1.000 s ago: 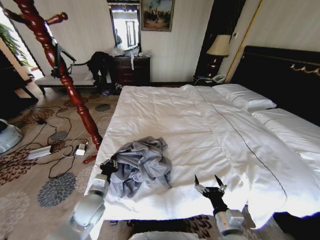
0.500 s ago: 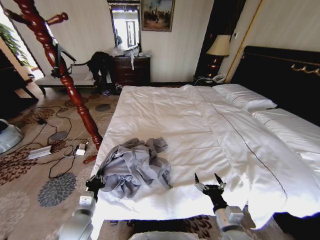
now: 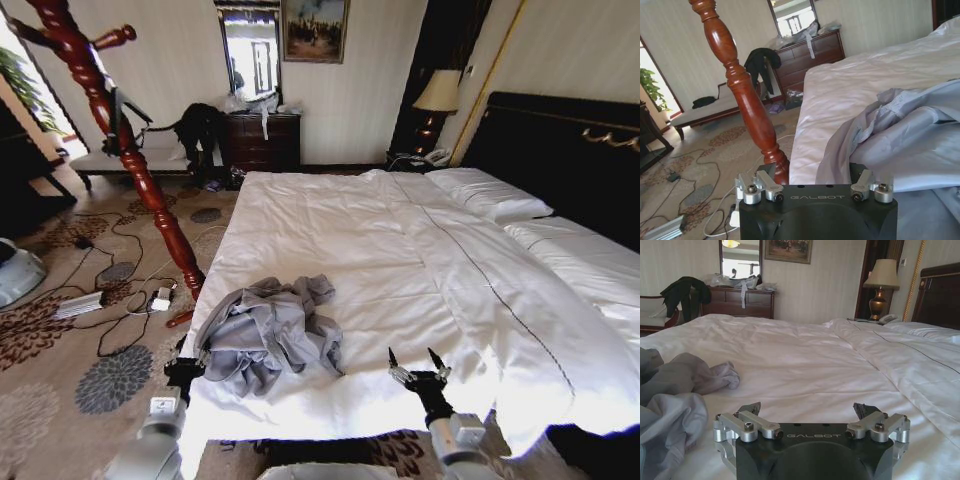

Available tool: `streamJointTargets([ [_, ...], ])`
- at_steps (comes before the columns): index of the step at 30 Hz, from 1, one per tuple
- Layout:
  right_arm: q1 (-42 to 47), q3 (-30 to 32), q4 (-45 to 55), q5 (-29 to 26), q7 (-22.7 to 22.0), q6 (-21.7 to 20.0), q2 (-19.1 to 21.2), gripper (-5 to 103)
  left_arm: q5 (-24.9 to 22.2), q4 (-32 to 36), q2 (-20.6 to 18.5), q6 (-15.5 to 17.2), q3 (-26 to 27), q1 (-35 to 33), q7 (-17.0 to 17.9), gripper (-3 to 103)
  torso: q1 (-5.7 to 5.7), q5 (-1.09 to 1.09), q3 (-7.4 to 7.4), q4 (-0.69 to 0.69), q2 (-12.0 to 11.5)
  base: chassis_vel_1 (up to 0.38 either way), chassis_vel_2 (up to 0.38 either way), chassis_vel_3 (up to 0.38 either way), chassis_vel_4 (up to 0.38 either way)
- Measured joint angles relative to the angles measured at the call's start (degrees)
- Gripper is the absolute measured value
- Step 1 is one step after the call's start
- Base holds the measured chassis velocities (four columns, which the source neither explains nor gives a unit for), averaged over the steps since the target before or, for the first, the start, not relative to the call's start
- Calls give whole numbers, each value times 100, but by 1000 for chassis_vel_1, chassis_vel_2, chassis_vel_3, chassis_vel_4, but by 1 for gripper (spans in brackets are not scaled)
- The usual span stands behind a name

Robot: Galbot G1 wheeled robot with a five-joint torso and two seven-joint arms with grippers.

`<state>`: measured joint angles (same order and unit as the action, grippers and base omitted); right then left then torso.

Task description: Pick up the clothes from the bed and hang them on the clothes hanger.

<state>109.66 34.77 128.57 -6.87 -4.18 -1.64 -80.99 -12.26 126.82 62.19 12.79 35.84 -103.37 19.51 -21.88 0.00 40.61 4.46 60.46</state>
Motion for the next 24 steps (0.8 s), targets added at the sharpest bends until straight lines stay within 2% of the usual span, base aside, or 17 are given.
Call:
streamJointTargets([
  [1, 4, 0, -3, 3, 0, 0, -3, 100, -22, -24, -6, 4, 35, 25, 4, 87, 0, 0, 0, 0, 0, 0, 0, 0, 0],
  [4, 22, 0, -4, 12, 0, 3, -11, 100, -61, -42, -19, 18, 58, 82, 22, 92, 0, 0, 0, 0, 0, 0, 0, 0, 0],
  [6, 42, -2, -5, 30, 0, 15, -20, 100, -79, -59, -27, 35, 35, 148, 44, 102, 0, 0, 0, 0, 1, 0, 0, 0, 0],
  [9, 49, -14, -4, 49, 0, 23, -30, 100, -79, -83, -30, 42, -48, 225, 75, 99, 0, 0, 0, 0, 0, 0, 0, 0, 0],
  [13, 44, -20, -12, 57, 0, 24, -23, 100, -77, -90, -33, 40, -117, 301, 128, 78, 0, 0, 0, 0, 0, 0, 0, 0, 0],
  [14, 44, -20, -12, 57, 0, 24, -23, 100, -77, -90, -33, 40, -117, 301, 128, 78, 0, 0, 0, 0, 0, 0, 0, 0, 0],
  [16, 24, -14, -27, 50, 0, 23, 0, 100, -77, -90, -41, 36, -98, 306, 138, 67, 0, 0, 0, 0, 0, 0, 0, 0, 0],
  [19, -9, -11, -39, 26, -11, 12, 19, 100, -77, -118, -40, 30, -85, 303, 138, 62, 0, 0, 0, 0, 0, 0, 0, 0, 0],
  [23, -49, -11, -30, -39, -29, -43, 51, 100, -76, -192, -14, 29, -119, 338, 138, 40, 0, 0, 0, 0, 0, 0, 0, 0, 0],
  [24, -48, -11, -20, -50, -30, -49, 62, 100, -76, -208, -11, 28, -127, 350, 138, 40, 0, 0, 0, 0, 0, 0, 0, 0, 0],
])
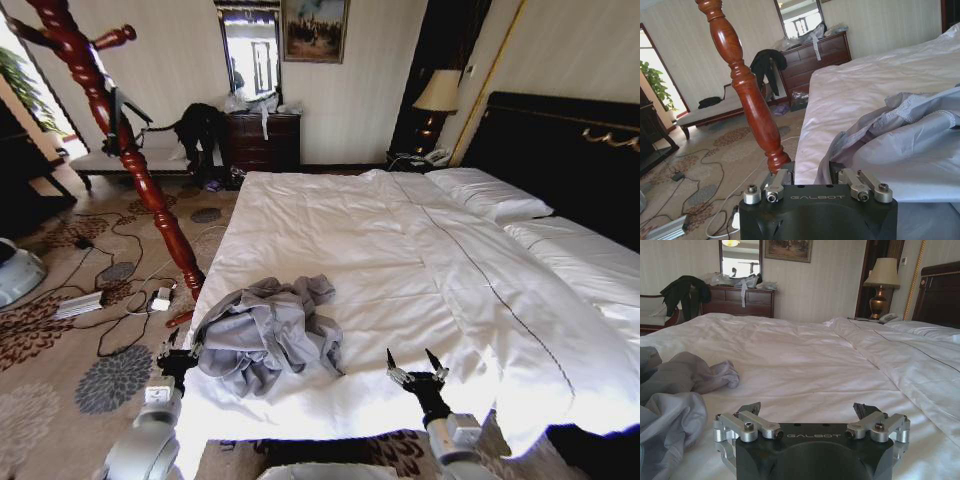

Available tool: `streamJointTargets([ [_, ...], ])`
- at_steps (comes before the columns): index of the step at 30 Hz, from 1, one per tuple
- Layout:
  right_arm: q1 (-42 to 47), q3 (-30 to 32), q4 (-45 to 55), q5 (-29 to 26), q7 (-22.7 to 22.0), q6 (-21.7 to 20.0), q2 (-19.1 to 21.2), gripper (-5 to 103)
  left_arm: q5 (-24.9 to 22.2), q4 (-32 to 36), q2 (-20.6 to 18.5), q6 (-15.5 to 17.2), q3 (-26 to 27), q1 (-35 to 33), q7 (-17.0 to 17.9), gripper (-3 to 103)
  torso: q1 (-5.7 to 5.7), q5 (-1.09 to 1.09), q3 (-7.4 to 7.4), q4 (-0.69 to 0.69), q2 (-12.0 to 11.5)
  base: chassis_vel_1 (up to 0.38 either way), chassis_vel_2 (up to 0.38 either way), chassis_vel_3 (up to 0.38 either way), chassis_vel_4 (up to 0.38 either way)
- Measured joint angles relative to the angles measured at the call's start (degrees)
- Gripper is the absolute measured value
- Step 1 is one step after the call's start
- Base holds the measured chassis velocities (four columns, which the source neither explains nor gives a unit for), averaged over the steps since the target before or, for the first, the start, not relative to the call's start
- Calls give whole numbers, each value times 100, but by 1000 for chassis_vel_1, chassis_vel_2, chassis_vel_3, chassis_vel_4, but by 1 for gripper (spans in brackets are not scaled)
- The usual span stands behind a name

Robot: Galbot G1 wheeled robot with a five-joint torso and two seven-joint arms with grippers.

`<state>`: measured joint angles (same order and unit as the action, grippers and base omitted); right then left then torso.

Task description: Pick up the clothes from the bed and hang them on the clothes hanger.

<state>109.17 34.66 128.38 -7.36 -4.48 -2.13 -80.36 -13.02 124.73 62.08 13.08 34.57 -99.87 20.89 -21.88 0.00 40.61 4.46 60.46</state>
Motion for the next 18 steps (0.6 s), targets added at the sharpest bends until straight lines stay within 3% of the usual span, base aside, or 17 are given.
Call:
streamJointTargets([
  [1, 0, 0, 0, 0, 0, 0, 0, 100, 0, 0, 0, 0, 0, 0, 0, 40, 0, 0, 0, 0, 0, 0, 0, 0, 0],
  [5, 15, 30, 41, -103, -13, -32, 75, 100, -1, -92, 23, -8, 72, 5, 2, 19, 0, 0, 0, 1, 0, 0, 0, 0, 0],
  [7, 11, 39, 39, -147, -22, -42, 100, 100, -4, -113, 37, -15, 134, -17, 3, 19, 0, 0, 0, 1, 0, 0, 0, 0, 0],
  [10, -48, 59, -2, -258, -59, -84, 147, 100, -15, -125, 78, -39, 237, -83, 0, 3, 0, 0, 0, 0, 0, 0, 0, 0, 0],
  [18, -134, 80, 49, -538, -115, -223, 234, 100, 14, 9, 129, -40, 201, -144, -2, 1, -1, 0, 0, 2, 0, 0, 0, 0, 0],
])
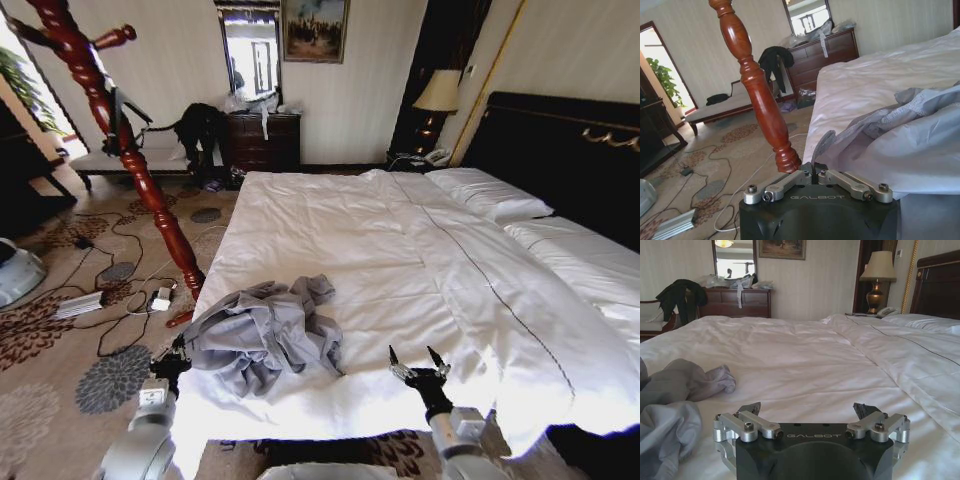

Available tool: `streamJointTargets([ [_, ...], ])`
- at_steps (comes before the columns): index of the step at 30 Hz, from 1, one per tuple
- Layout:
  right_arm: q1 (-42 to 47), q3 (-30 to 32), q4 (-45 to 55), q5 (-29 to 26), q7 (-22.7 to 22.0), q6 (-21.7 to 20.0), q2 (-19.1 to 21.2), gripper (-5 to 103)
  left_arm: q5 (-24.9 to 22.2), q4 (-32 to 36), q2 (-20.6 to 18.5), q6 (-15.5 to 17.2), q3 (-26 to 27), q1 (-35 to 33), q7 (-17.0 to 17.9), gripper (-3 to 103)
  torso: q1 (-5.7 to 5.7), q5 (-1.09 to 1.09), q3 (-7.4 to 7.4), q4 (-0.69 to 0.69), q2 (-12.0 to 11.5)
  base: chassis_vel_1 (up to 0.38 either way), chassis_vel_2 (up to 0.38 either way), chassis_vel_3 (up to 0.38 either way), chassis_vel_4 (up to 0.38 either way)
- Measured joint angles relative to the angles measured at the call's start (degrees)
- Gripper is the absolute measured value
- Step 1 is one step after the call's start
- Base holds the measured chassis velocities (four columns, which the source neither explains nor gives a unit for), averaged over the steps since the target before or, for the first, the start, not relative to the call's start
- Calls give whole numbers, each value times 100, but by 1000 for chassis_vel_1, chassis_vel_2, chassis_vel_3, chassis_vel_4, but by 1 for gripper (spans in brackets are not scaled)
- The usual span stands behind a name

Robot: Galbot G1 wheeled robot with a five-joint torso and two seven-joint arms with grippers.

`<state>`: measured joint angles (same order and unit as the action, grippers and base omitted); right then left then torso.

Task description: Pick up the clothes from the bed and hang them on the clothes hanger.

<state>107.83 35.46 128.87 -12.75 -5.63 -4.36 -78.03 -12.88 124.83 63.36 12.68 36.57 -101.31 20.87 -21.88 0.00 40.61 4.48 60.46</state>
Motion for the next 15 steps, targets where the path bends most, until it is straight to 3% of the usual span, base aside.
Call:
streamJointTargets([
  [6, -68, 195, 71, -411, -70, -161, 275, 100, -246, 138, 57, -37, 514, -378, -31, 1, 0, 2, 0, -5, 0, 0, 0, 0, 0],
  [8, -71, 254, 81, -432, -71, -181, 347, 100, -280, 136, 4, -46, 537, -408, -65, 1, 0, 1, 0, -4, 0, 0, 0, 0, 0],
  [9, -95, 296, 91, -468, -71, -222, 464, 100, -296, 120, -71, -66, 554, -434, -92, 1, 0, 0, 0, 3, 0, 0, 0, 0, 0],
  [11, -294, 164, 89, -873, -96, -429, 870, 100, -298, 141, -91, -117, 643, -603, -138, 1, 0, -1, 0, 7, 0, 0, 0, 0, 0],
  [12, -465, 10, 68, -1217, -158, -588, 1142, 100, -306, 188, -58, -141, 697, -711, -147, 1, 0, 0, 0, 0, 1, 0, 0, 0, 0],
  [13, -465, 10, 68, -1217, -158, -588, 1142, 100, -306, 188, -58, -141, 697, -711, -147, 1, 0, 0, 0, 0, 1, 0, 0, 0, 0],
  [15, -1052, -399, -96, -1949, -318, -902, 1903, 100, -331, 369, 22, -207, 790, -964, -189, 1, 1, 1, 0, -7, 0, 0, 0, 0, 0],
])
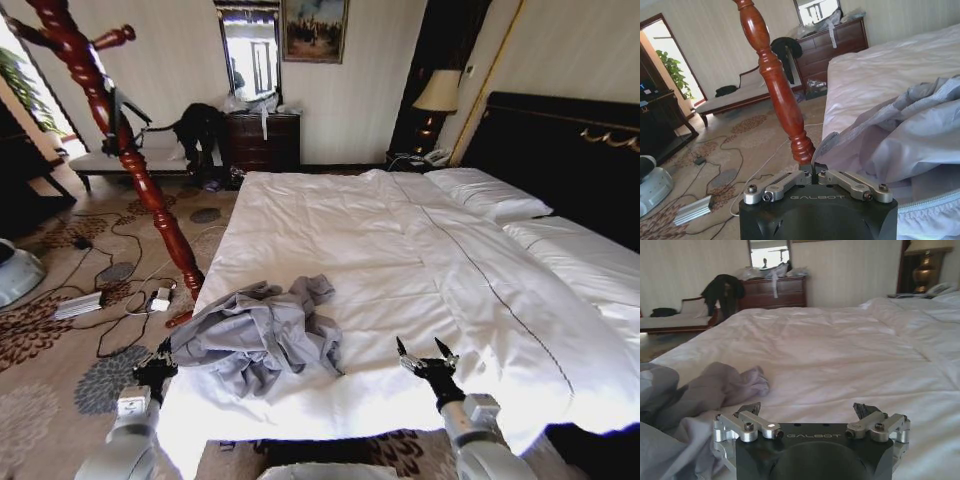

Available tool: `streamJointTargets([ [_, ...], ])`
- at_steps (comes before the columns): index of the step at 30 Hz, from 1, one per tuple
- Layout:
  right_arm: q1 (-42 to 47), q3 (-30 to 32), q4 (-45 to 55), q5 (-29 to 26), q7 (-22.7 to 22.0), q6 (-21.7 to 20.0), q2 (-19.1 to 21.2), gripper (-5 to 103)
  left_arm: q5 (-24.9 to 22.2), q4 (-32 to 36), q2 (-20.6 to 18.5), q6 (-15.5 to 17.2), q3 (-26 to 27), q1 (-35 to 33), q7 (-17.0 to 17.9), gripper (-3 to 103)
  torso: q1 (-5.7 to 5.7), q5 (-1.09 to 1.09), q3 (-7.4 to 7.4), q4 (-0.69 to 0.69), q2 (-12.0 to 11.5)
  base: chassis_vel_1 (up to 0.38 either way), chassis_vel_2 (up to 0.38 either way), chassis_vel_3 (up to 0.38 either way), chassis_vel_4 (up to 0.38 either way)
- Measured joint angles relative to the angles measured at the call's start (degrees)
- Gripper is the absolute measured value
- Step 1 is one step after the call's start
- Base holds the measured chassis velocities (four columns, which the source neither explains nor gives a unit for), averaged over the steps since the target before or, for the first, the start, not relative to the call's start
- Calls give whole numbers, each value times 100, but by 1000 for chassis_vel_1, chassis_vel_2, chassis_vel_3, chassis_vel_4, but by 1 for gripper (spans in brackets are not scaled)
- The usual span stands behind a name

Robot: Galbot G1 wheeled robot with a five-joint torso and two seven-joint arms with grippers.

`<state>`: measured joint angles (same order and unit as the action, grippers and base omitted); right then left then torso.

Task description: Pick up the clothes from the bed and hang them on the clothes hanger.

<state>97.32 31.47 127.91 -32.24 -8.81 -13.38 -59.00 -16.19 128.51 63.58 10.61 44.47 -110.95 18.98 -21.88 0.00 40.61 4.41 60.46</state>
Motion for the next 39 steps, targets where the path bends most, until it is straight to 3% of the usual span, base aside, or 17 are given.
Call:
streamJointTargets([
  [5, -1253, -676, -571, -640, -22, -111, 722, 100, 20, 240, 54, -41, 27, -152, -16, 1, -1, 2, 1, 4, -1, 0, 0, 0, 0],
  [11, -2162, -1335, -797, -1024, 195, -226, 1006, 100, 144, 263, 41, -15, -159, -85, 22, 1, 0, -1, 0, 7, -1, 0, 0, 0, 0],
  [15, -2479, -1772, -875, -1052, 260, -305, 983, 100, 156, 206, 14, -11, -191, -62, 20, 1, -1, -1, 1, 7, -1, 0, 0, 0, 0],
  [21, -3306, -2746, -1612, -127, 390, -306, 591, 100, 180, 161, -5, 35, -262, -7, 42, 1, 0, 0, 1, 4, -1, 0, 0, 0, 0],
  [27, -3657, -2909, -1456, -193, 304, -370, 433, 100, 240, 163, 32, 35, -210, -106, 40, 1, 0, -2, 0, 4, -1, 0, 0, 0, 0],
  [29, -3653, -2802, -1063, -637, 119, -493, 424, 100, 240, 163, 61, 28, -184, -137, 31, 1, 0, -2, 0, 4, -1, 0, 0, 0, 0],
  [30, -3583, -2768, -748, -1109, 3, -608, 451, 100, 244, 157, 72, 16, -181, -144, 24, 1, 0, -2, 0, 5, -1, 0, 0, 0, 0],
  [31, -3583, -2768, -748, -1109, 3, -608, 451, 100, 244, 157, 72, 16, -181, -144, 24, 1, 0, -2, 0, 5, -1, 0, 0, 0, 0],
  [34, -3233, -2937, -90, -2066, -80, -879, 512, 100, 271, 103, 91, 8, -213, -128, 17, 1, 1, -2, 0, 6, 0, 0, 0, 0, 0],
  [39, -2983, -3530, 12, -2254, -15, -999, 387, 100, 314, 68, 109, 6, -268, -110, 17, 1, 1, 0, 0, 7, -1, 0, 0, 0, 0],
])
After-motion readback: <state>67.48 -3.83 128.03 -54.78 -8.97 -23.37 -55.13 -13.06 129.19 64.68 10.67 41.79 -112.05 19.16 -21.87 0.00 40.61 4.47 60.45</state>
